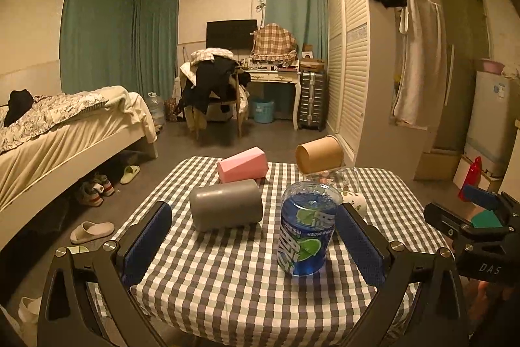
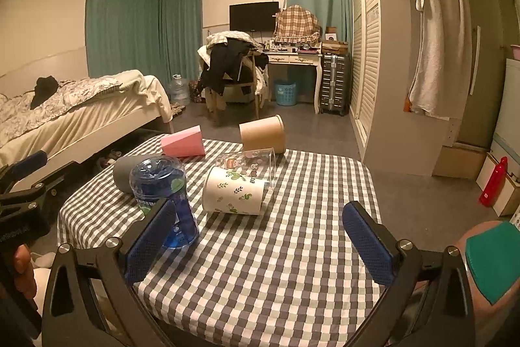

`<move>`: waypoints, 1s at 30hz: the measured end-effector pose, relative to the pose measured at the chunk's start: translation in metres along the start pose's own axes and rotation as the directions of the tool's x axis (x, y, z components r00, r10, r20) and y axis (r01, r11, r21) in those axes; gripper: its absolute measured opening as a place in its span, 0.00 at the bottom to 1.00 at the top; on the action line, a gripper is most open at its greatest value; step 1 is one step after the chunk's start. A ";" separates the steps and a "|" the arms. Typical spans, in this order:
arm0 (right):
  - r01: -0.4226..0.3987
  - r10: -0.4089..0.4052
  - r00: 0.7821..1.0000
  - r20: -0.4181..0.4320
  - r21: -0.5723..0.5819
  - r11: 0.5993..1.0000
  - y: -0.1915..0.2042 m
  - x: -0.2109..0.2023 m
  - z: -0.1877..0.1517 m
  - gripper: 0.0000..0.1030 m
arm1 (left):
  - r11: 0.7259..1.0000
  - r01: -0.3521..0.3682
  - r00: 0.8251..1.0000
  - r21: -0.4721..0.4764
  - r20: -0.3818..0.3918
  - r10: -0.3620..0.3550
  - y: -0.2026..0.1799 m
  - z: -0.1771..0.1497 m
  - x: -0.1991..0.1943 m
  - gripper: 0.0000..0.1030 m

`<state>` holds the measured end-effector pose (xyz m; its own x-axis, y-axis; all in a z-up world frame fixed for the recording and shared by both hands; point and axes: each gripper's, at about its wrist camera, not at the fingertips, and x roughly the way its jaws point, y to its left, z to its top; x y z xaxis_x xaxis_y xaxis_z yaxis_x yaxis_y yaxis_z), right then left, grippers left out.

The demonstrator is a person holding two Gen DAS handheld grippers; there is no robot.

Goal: Flip cup upside down

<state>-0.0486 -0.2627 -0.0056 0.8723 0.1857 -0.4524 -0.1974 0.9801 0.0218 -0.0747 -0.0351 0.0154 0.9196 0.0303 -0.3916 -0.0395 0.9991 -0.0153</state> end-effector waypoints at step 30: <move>0.012 -0.011 1.000 -0.023 0.010 1.000 -0.002 0.009 -0.003 1.00 | 1.000 -0.021 1.000 -0.001 -0.010 0.021 0.004 -0.004 0.000 1.00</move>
<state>-0.0419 -0.2635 -0.0127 0.8637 0.1729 -0.4734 -0.1827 0.9828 0.0256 -0.0767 -0.0307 0.0118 0.9146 0.0505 -0.4011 -0.0588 0.9982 -0.0083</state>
